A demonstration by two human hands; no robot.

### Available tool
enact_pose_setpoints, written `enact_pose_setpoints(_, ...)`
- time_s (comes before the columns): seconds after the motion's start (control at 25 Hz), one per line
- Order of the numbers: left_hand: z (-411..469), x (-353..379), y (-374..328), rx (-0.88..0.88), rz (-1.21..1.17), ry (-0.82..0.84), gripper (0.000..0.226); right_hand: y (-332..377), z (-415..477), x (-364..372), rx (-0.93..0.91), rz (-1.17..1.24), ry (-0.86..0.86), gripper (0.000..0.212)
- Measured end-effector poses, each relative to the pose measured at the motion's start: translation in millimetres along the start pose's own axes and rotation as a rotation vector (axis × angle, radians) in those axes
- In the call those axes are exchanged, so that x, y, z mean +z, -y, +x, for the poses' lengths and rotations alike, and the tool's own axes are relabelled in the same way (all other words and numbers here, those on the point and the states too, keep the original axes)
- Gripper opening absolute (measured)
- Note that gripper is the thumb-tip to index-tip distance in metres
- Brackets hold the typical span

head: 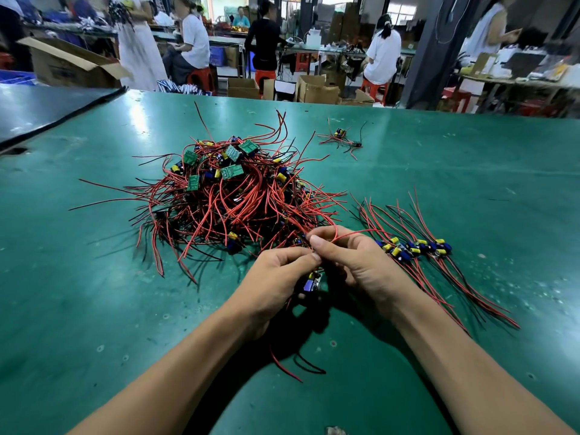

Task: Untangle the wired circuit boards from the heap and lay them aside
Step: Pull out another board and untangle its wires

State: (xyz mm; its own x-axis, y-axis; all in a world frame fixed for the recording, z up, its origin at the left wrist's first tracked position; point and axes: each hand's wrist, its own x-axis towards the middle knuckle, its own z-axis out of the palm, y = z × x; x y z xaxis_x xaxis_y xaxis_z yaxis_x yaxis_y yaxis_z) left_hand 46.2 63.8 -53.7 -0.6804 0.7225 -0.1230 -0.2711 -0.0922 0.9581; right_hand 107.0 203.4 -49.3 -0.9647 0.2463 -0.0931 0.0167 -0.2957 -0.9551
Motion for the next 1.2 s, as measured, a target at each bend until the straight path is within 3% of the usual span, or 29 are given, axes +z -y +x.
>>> enact_pose_setpoints(0.16,0,1,-1,-0.026,-0.106,0.042,0.019,-2,-4,-1,-0.006,0.002,0.095,0.03)
enact_pose_setpoints(0.48,-1,6,-1,-0.051,-0.01,0.138,0.02,0,15,-17,-0.275,0.01,-0.349,0.028)
enact_pose_setpoints(0.64,-1,5,2,-0.003,0.031,0.139,0.015,-3,14,-16,-0.326,-0.101,-0.414,0.034)
enact_pose_setpoints(0.96,0,7,8,0.05,-0.005,0.031,0.016,-4,8,2,-0.205,-0.061,-0.268,0.033)
enact_pose_setpoints(1.12,4,5,10,0.078,-0.026,-0.067,0.028,-3,-3,6,-0.005,-0.009,0.034,0.032)
enact_pose_setpoints(1.2,4,4,8,0.083,-0.017,-0.079,0.027,-3,-5,6,0.023,-0.049,0.081,0.03)
